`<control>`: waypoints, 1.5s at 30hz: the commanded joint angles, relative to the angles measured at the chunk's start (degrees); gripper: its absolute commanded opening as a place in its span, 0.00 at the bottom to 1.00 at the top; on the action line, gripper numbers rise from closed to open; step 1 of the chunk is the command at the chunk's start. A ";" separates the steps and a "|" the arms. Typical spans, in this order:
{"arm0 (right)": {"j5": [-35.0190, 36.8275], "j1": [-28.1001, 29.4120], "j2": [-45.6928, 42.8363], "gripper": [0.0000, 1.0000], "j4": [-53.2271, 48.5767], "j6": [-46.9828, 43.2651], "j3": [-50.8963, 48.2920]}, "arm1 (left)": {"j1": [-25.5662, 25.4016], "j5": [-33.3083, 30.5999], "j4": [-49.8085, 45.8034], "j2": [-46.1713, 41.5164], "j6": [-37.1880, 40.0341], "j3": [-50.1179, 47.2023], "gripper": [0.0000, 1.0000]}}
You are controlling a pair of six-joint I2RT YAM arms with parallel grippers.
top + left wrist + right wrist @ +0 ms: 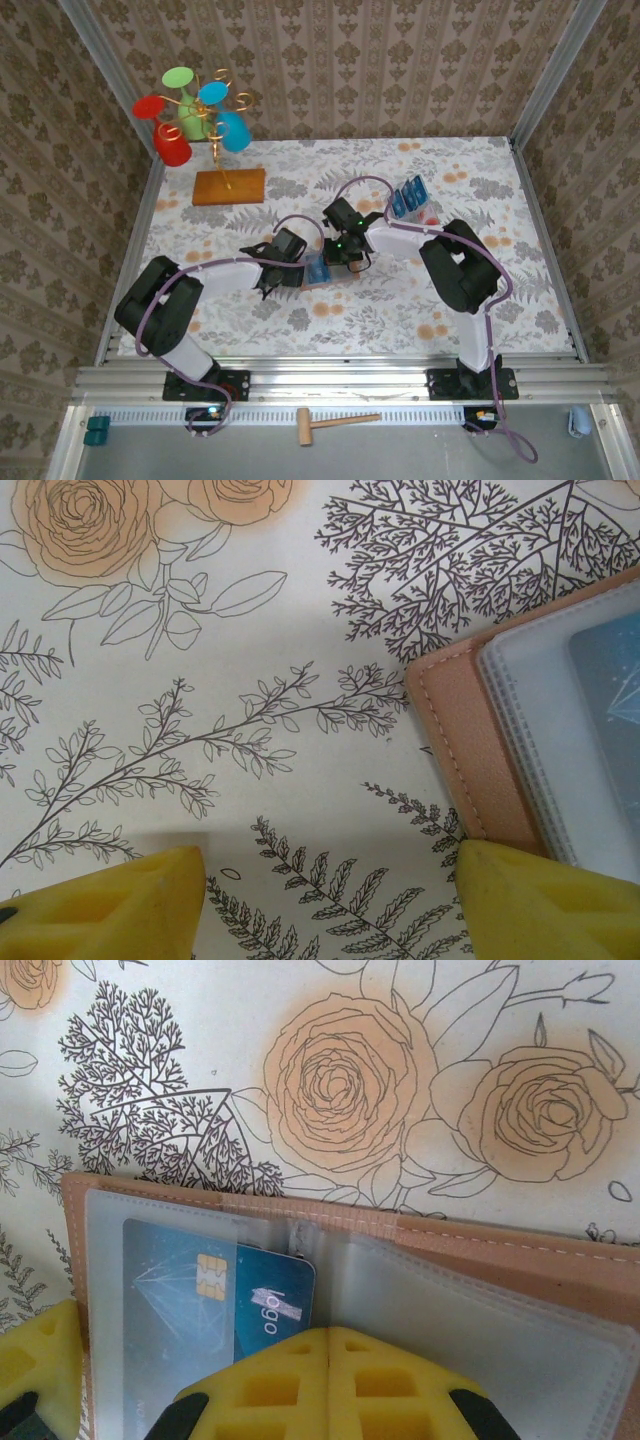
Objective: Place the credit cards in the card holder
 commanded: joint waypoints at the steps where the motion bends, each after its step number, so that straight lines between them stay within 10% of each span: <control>1: -1.55 1.09 1.51 0.00 -0.30 0.76 1.58 | -0.45 0.60 0.38 1.17 -0.36 0.27 0.69; 45: -0.36 -0.37 -5.91 0.05 4.10 2.47 -9.90 | 4.92 1.43 -0.77 -3.11 1.58 -0.68 0.69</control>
